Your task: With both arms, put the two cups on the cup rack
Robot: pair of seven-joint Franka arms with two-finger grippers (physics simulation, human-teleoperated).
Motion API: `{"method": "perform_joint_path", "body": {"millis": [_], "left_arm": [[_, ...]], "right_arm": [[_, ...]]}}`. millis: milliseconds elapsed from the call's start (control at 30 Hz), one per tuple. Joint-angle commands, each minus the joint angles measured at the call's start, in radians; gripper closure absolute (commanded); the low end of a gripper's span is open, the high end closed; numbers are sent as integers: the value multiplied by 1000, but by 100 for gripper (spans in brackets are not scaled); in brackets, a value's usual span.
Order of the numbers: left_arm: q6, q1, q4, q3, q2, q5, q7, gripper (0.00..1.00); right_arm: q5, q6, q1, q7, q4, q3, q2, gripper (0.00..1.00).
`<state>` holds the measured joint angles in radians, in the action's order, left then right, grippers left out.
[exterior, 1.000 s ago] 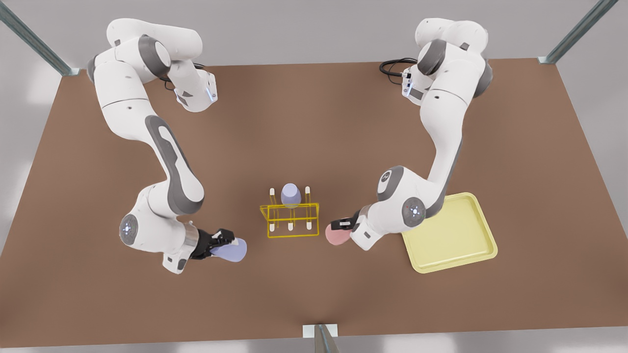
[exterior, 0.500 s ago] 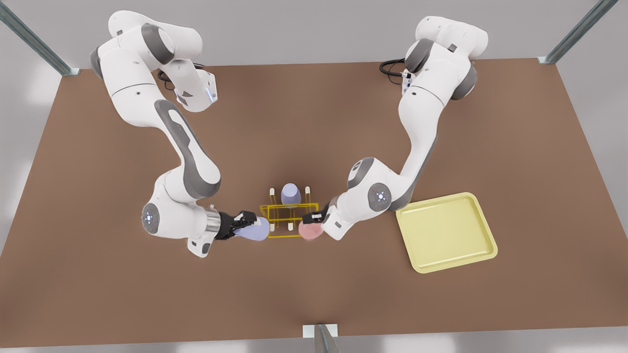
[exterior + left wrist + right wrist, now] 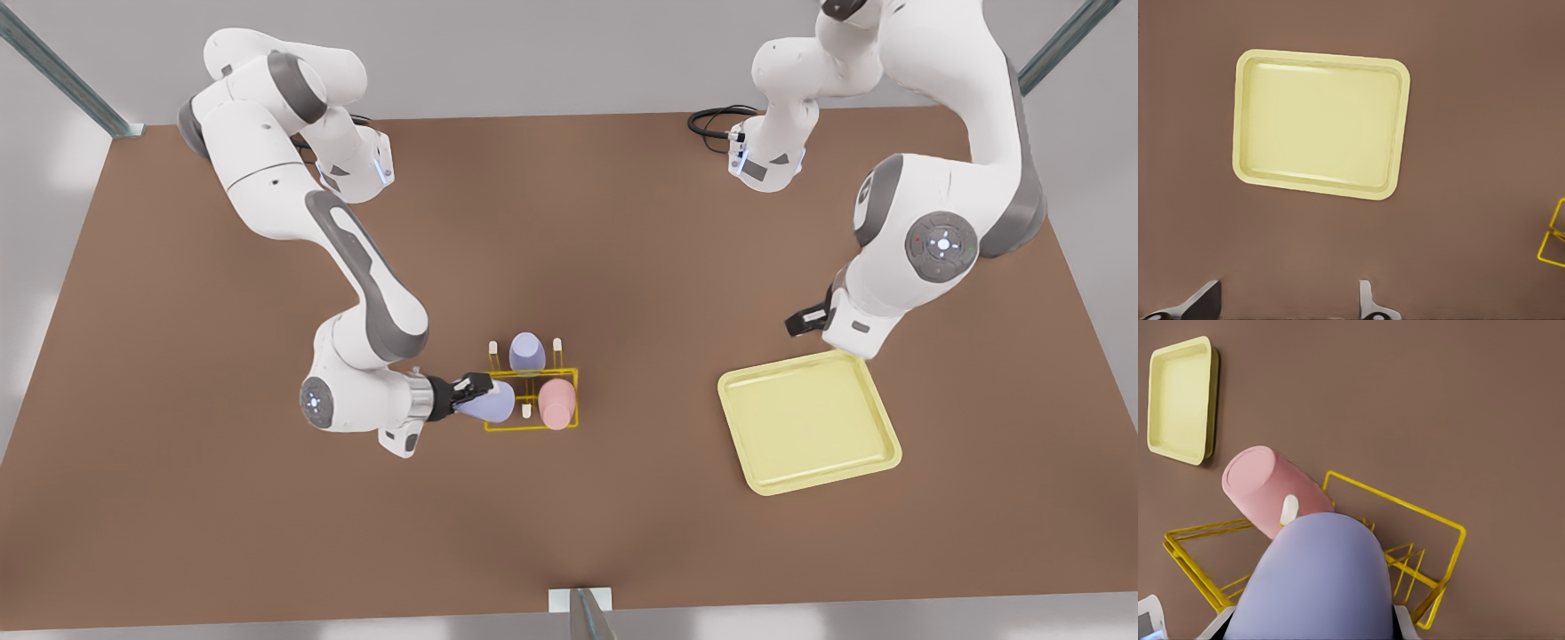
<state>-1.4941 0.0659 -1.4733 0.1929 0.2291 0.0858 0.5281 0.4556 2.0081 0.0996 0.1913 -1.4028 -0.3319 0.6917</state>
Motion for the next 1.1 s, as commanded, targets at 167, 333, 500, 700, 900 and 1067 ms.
{"method": "perform_joint_path", "body": {"millis": [167,333,500,700,900,1067], "left_arm": [[311,-95,-38,0,10,-4,-376,0],[256,-124,-35,19,2,-43,-399,0],[253,-130,-39,19,7,-43,-399,0],[239,-130,-39,19,9,-43,-398,0],[262,-141,-30,17,2,-37,-399,0],[285,-159,-30,20,1,-35,-399,0]], "right_arm": [[-6,-3,9,-38,1,4,6,0],[-5,-3,8,-39,1,4,8,0],[-3,-3,8,-39,8,4,8,0],[-41,-81,5,-50,131,100,-4,0],[-664,-469,-54,-325,165,203,-228,0],[-566,-494,-121,-319,-119,203,-600,0]]}}
